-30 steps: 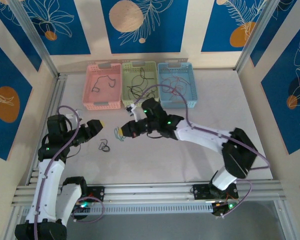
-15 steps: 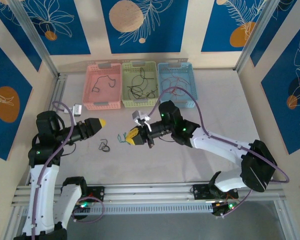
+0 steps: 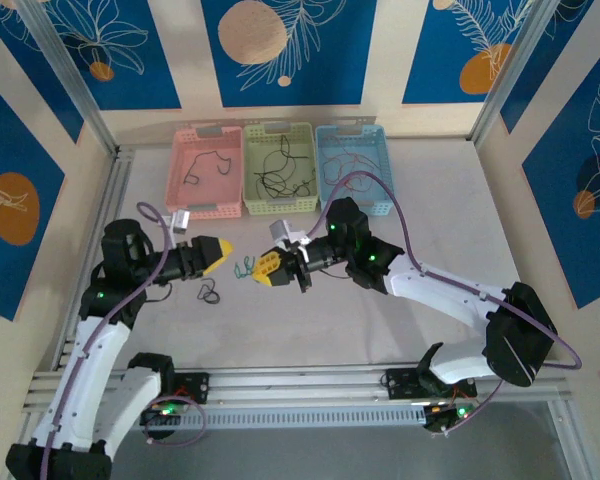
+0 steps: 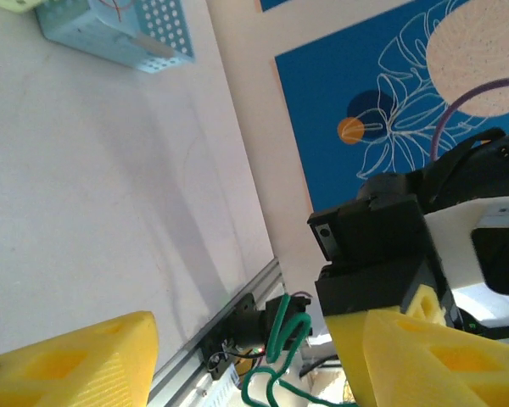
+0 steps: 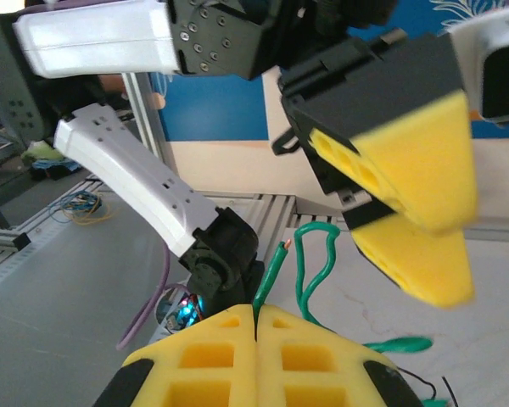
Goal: Untangle the cables
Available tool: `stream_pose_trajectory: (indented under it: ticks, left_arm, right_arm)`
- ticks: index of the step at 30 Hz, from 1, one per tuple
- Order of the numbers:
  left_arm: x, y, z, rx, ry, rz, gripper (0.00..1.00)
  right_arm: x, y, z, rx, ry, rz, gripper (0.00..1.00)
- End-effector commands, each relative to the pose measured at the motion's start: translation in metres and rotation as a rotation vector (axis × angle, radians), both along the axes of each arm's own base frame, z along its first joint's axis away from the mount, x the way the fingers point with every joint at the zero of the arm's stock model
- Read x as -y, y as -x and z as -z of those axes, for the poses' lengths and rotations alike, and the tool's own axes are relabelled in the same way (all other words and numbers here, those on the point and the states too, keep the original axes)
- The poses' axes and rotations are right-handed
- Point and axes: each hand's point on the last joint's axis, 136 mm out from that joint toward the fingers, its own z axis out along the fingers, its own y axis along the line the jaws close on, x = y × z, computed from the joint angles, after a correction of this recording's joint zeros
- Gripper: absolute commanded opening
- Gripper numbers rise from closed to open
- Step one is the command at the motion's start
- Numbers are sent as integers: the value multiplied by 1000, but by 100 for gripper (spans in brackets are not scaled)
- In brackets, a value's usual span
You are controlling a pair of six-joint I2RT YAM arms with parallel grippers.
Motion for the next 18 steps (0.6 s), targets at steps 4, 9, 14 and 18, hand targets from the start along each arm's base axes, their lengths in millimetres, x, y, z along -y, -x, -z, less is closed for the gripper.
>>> stream_pose_trajectory:
  ticks: [4,9,14,18]
  left_arm:
    - [27,-6,6,26,-17,50,65]
    - [35,-7,12,28,-30,74,58]
    - [41,-4,13,30,-21,102,47]
    - [43,-2,14,31,-22,115,40]
  right_arm:
    - [9,16,-25,46,-68,-89,0]
    - [10,14,-26,42,-67,-78,0]
    - [9,11,-26,38,-61,-64,0]
    - [9,8,-24,33,-54,-49,0]
